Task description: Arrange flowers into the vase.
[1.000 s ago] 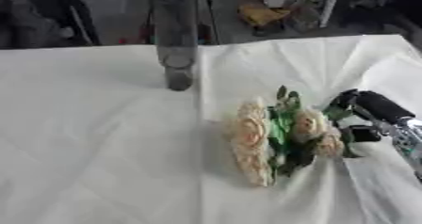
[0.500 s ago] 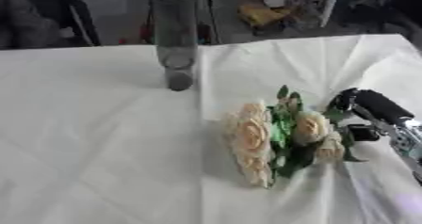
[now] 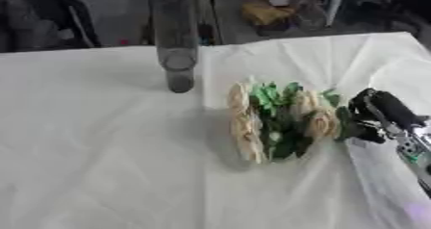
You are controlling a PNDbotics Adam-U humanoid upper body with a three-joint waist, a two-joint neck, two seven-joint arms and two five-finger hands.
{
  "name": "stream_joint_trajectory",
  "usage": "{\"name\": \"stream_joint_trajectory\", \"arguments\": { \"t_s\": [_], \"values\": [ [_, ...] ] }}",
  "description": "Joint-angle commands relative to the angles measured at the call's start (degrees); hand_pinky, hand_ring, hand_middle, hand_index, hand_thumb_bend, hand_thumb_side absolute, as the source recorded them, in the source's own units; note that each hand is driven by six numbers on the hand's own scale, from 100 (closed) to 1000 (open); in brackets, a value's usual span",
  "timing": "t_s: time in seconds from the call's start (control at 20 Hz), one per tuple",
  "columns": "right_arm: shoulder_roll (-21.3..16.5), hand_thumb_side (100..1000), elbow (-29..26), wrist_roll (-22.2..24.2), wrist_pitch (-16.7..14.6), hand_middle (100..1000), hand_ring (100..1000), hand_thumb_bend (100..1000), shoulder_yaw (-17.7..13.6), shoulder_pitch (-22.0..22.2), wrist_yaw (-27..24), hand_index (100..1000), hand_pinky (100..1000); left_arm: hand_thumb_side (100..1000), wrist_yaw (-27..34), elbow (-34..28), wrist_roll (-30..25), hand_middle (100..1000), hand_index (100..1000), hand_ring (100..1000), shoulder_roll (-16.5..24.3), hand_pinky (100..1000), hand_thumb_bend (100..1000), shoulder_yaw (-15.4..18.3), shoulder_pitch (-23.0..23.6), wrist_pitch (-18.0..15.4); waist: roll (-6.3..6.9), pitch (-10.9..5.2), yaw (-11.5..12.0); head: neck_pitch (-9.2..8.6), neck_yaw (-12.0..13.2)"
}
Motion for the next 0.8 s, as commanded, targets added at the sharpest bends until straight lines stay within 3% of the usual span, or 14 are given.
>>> {"name": "stream_joint_trajectory", "arguments": {
  "t_s": [0.05,0.3,0.5,0.6,0.8],
  "values": [
    [-1.4,365,-1.3,-0.1,-0.5,212,323,100,1.0,-0.5,-3.2,356,209,152,0.1,-0.6,-0.3,620,815,644,0.6,683,360,0.1,-0.6,-0.1,-0.09,-0.57,0.1,-0.15,-0.3],
    [-1.0,421,-2.4,0.6,-0.4,188,259,100,1.8,-0.4,-4.6,338,128,152,0.2,-0.7,-0.3,620,815,644,0.6,682,359,0.1,-0.7,-0.1,-0.19,-0.56,0.2,-0.17,-0.3],
    [-0.6,527,-2.1,-1.2,0.6,140,166,100,1.8,-0.3,-5.2,320,100,152,0.2,-0.7,-0.4,619,815,644,0.5,682,359,0.1,-0.7,-0.1,-0.26,-0.54,0.1,-0.21,-0.3],
    [-0.4,623,-1.8,-2.2,0.8,100,100,100,1.9,-0.2,-5.9,311,100,152,0.2,-0.6,-0.4,620,815,644,0.5,682,358,0.0,-0.7,-0.1,-0.27,-0.55,0.1,-0.2,-0.3],
    [-0.3,751,-1.3,-3.8,0.3,100,100,100,1.9,-0.2,-8.4,273,100,152,0.2,-0.7,-0.4,620,815,644,0.5,682,358,0.1,-0.7,-0.1,-0.31,-0.6,0.2,-0.23,-0.4]
  ]
}}
